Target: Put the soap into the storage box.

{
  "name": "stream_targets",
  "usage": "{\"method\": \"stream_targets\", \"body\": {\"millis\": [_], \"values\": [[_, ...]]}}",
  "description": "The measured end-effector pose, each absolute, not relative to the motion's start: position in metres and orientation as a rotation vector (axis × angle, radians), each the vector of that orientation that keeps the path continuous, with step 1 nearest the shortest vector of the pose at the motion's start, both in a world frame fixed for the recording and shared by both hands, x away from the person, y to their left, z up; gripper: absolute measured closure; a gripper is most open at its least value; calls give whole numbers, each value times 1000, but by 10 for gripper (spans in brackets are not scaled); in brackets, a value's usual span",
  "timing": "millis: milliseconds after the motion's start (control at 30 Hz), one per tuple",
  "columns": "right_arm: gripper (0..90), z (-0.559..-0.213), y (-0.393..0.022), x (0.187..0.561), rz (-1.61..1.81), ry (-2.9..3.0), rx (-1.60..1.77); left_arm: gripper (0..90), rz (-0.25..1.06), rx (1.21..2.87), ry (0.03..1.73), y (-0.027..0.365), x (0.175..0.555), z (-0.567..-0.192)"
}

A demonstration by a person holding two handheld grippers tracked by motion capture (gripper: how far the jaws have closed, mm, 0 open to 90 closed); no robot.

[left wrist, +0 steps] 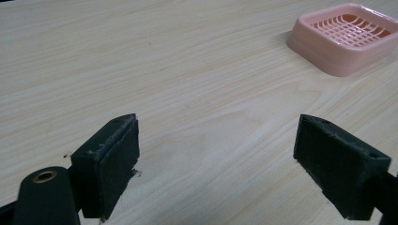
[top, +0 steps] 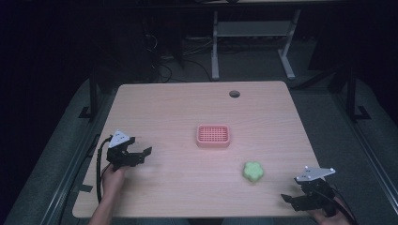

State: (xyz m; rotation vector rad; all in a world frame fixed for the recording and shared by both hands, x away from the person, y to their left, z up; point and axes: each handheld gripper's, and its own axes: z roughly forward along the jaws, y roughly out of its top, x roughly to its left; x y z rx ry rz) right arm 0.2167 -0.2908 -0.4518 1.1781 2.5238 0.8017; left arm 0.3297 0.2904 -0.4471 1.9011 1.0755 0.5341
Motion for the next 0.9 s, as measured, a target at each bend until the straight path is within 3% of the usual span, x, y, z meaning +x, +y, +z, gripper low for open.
{"method": "stream_targets", "body": {"millis": [900], "values": [[192, -438, -268, 231, 737, 2610, 1111, 144, 544, 1904, 1064, 292, 328, -446]]}}
